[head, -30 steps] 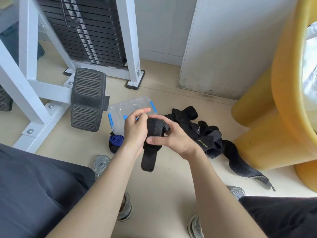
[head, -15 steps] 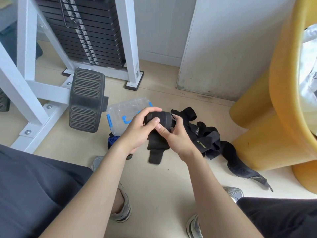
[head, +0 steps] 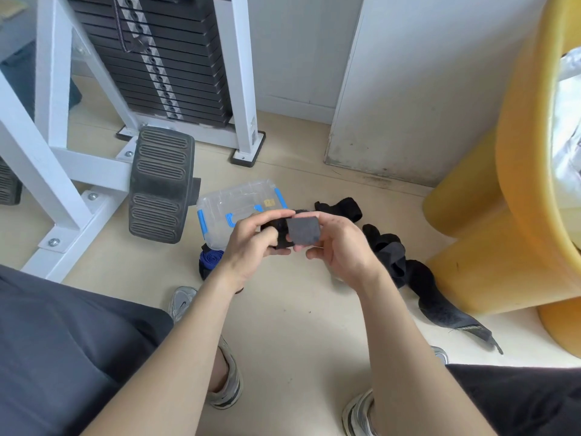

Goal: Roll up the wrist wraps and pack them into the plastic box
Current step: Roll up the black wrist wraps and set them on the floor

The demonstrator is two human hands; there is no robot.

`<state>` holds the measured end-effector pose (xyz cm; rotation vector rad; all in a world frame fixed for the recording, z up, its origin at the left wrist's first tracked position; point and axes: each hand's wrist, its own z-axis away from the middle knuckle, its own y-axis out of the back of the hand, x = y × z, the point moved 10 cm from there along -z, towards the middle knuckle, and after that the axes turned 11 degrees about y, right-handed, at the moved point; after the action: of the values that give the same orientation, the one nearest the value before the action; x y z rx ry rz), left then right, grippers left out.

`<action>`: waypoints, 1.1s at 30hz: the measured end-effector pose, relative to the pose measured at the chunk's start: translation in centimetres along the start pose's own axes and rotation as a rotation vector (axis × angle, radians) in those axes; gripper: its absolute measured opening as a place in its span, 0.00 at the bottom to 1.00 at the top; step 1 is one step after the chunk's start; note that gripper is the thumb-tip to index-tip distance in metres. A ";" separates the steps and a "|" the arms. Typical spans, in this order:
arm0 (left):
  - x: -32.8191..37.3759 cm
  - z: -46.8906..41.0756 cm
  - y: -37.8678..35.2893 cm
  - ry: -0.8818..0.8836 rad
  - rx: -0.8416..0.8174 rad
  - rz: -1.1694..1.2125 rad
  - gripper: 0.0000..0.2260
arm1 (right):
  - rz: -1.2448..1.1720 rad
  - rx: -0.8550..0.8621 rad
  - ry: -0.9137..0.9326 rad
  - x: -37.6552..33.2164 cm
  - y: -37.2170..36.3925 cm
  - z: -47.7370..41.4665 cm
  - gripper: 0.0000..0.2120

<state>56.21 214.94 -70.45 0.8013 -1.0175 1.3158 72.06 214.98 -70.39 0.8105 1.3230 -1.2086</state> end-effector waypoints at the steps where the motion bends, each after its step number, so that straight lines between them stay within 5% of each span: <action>1: 0.4 0.1 -0.3 -0.033 -0.022 -0.068 0.24 | 0.039 -0.049 0.017 -0.3 -0.1 0.2 0.22; 5: 0.6 -0.2 -0.8 -0.120 0.034 -0.277 0.16 | 0.304 0.106 0.145 -1.5 1.6 0.0 0.05; 7: -0.4 -0.4 -0.9 -0.053 0.053 -0.247 0.13 | 0.458 0.220 0.209 -2.2 2.5 0.0 0.09; 10: -1.1 -0.1 -1.2 0.014 0.001 -0.205 0.22 | 0.523 0.307 0.235 -2.2 2.9 0.5 0.11; 15: -0.7 -0.2 -1.3 0.047 -0.044 -0.284 0.31 | 0.259 0.348 0.168 0.7 2.1 1.0 0.14; 19: -1.3 -0.1 -1.8 0.042 -0.023 -0.432 0.35 | -0.148 0.293 -0.235 5.8 0.5 1.4 0.14; 22: -1.4 0.3 -2.3 0.056 -0.031 -0.418 0.35 | -0.117 0.116 -0.331 6.4 -0.2 2.7 0.22; 27: -3.4 0.5 -3.3 0.217 -0.053 -0.310 0.15 | 0.149 0.229 -0.113 3.7 0.8 2.4 0.17; 33: -4.6 1.2 -4.2 0.317 -0.126 0.012 0.14 | 0.408 0.225 0.141 0.5 -0.2 2.8 0.09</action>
<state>60.31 211.65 -73.91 0.4732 -0.8431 1.3250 72.51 212.16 -70.47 1.2787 1.0723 -0.9951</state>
